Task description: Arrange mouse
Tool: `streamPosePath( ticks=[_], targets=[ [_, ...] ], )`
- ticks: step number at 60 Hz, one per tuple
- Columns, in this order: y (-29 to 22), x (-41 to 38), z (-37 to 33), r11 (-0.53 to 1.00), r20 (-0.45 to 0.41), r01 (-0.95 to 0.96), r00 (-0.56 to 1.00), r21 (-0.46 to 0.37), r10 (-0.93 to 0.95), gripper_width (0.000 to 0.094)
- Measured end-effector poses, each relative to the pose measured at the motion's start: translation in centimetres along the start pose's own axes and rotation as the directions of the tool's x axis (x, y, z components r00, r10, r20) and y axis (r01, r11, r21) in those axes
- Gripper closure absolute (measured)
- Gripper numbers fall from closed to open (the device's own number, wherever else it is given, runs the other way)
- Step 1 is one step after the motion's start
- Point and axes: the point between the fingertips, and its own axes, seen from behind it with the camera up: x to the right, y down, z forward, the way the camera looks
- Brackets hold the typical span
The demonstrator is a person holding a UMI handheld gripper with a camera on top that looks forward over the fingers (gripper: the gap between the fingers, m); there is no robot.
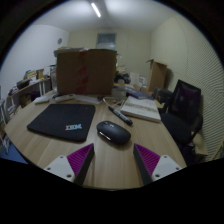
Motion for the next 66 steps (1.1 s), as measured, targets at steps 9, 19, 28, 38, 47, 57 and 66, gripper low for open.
streamPosePath(
  ticks=[9,19,28,38,47,57,66],
  targets=[
    [-1.1,0.8,2.6,0.998,0.058,-0.062,0.996,0.001,0.062,0.0121],
    [-2.2,1.1,5.0,0.998,0.071,-0.057,0.996,-0.027,0.059,0.0115],
    [-2.9,1.1,6.4,0.996,0.061,-0.066,0.996,-0.061,0.070,0.0133],
    [-3.1,0.8,7.3,0.992,0.044,-0.073,0.996,-0.105,0.078,0.0257],
    [-3.0,0.9,7.2,0.993,-0.003,-0.085,0.996,-0.082,0.085,0.0466],
    [-2.8,1.0,6.7,0.992,-0.062,-0.094,0.994,-0.086,0.088,0.0538],
    [-2.9,1.4,6.0,0.992,-0.096,-0.097,0.991,-0.083,0.088,0.0572]
  ],
)
